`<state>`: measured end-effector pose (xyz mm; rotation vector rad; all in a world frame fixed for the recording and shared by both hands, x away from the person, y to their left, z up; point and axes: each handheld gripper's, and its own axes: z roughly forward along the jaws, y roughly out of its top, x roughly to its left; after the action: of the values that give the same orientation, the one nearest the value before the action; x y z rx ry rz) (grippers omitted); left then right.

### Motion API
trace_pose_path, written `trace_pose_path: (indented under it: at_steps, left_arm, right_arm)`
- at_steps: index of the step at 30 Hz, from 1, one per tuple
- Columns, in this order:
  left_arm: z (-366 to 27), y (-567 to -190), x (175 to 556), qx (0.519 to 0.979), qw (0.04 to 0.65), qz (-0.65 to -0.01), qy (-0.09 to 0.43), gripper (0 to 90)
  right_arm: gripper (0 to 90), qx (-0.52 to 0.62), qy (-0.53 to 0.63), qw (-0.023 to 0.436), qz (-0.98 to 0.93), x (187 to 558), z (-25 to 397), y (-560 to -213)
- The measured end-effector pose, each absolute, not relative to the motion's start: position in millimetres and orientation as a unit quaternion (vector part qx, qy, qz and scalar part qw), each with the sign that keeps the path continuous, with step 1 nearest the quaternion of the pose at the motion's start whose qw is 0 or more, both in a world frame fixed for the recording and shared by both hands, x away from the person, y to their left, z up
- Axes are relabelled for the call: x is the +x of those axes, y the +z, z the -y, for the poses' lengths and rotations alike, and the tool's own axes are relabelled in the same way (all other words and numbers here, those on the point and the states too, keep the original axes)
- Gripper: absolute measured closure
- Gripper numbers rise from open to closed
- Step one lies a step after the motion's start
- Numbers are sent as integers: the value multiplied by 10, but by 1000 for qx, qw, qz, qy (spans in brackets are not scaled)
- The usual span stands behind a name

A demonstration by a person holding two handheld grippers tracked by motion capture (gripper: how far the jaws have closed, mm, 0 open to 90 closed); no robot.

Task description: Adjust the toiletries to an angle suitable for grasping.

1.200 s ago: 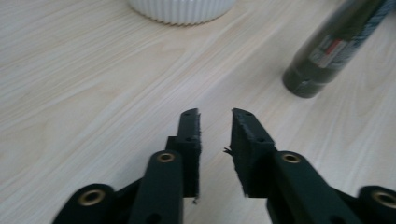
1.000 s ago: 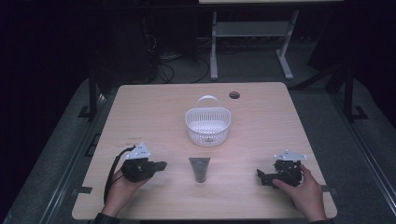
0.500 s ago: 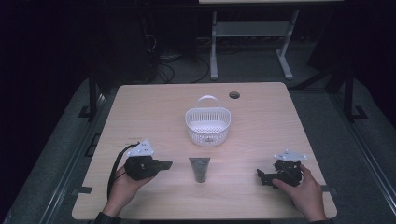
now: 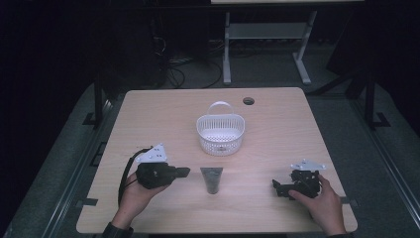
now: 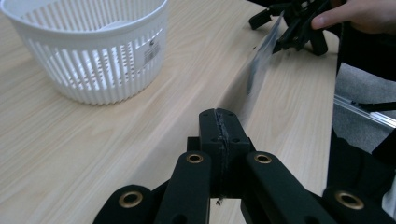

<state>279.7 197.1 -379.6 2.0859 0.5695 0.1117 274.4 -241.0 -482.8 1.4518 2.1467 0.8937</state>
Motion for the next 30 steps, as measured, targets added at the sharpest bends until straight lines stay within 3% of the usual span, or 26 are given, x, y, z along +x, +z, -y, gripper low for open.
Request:
trace_pose_path:
  at_steps: [30]
  left_arm:
    - [-1704,-3635,2786,853,482,-198,43,896]
  right_arm:
    - [0,520,319,200,-767,2745,2409,-4829]
